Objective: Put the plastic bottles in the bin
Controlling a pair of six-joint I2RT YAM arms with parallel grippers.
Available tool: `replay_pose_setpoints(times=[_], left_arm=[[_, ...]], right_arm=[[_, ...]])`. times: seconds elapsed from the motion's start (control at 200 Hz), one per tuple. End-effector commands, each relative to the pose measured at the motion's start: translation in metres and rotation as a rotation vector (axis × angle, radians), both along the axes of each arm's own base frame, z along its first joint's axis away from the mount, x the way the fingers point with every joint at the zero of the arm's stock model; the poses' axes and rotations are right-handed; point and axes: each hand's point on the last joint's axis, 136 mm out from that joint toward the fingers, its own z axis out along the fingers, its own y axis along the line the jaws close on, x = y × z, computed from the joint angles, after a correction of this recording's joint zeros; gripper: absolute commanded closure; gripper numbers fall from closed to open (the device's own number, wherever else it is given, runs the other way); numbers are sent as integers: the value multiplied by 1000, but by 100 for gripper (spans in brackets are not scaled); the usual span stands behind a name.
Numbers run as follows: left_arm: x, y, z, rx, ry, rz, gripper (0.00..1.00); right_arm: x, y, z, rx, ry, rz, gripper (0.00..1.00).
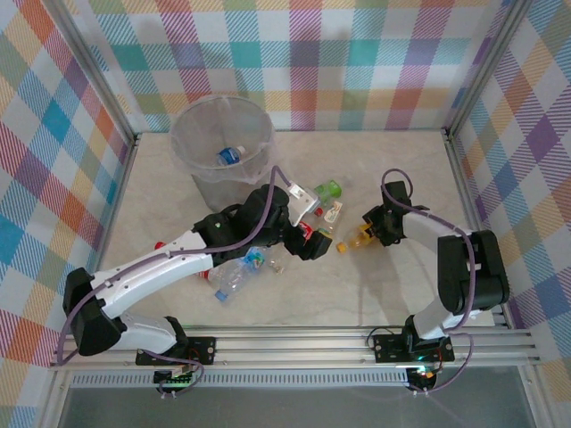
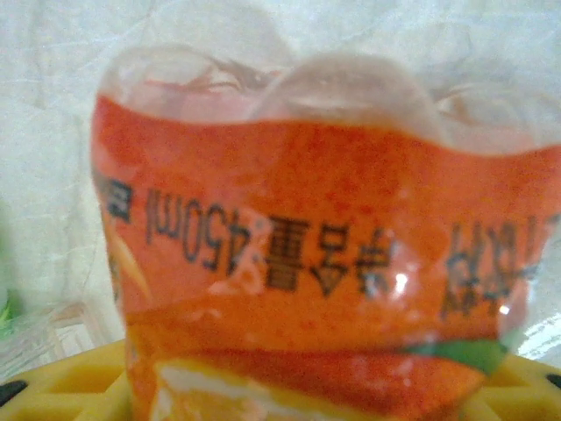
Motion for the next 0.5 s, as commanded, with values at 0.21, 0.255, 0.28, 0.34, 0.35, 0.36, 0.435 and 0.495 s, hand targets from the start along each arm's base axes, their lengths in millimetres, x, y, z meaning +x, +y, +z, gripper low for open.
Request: replay_pose_setpoints(times=[0.21, 0.255, 0.28, 0.34, 0.35, 0.36, 0.435, 0.495], left_arm=[[-8, -31, -12, -53, 229, -75, 0], [-8, -35, -17, -62, 267, -81, 0], [-8, -37, -18, -69, 287, -88, 0], [-9, -42, -24, -75, 334, -98, 0], [-9, -43, -25, -77, 341, -99, 0], [-9, -44, -27, -75, 348, -100, 0], [-8, -48, -32, -81, 384, -108, 0], [-7, -50, -36, -90, 404, -112, 0]], right_arm=[[-17, 8, 46, 7, -84, 154, 43], [-21, 11, 51, 23, -91, 171, 43], [-23, 13, 54, 32, -95, 180, 43], [-28, 18, 61, 60, -105, 201, 44], [-29, 19, 63, 64, -107, 206, 44], [-30, 20, 63, 69, -105, 208, 44], [-36, 29, 73, 116, -112, 238, 44], [-41, 36, 81, 159, -117, 261, 44]])
